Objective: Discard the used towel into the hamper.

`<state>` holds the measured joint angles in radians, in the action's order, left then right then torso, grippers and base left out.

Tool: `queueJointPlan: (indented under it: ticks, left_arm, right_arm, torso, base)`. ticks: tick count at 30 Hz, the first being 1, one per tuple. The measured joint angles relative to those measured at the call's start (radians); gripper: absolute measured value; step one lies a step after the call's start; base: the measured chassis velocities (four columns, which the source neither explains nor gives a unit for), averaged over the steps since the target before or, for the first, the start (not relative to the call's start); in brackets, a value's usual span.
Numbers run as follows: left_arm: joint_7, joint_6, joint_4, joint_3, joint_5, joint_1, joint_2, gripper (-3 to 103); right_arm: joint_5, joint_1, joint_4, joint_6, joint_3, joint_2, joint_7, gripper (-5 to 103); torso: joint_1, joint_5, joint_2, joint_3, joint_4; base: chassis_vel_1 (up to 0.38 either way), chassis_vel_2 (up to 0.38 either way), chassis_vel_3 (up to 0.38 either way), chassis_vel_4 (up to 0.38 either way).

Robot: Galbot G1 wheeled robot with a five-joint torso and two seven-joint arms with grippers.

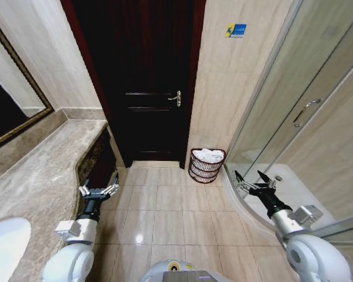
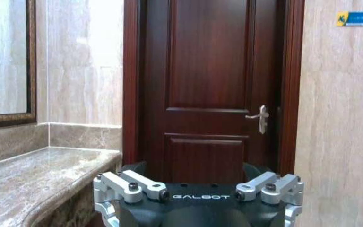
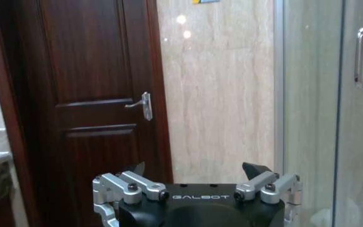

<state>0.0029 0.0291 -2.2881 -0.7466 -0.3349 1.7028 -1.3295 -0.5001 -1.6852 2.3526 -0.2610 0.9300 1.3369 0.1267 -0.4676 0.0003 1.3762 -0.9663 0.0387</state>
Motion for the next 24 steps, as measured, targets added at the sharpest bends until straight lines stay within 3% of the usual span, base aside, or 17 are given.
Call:
queueJointPlan:
  ticks: [24]
  left_arm:
    - [0.003, 0.000, 0.003, -0.001, 0.003, -0.001, 0.001, 100]
  right_arm:
    - [0.015, 0.004, -0.013, 0.026, -0.006, 0.003, 0.000, 100]
  torso:
    - [0.003, -0.0003, -0.007, 0.004, -0.0001]
  base:
    - [0.000, 0.000, 0.000, 0.000]
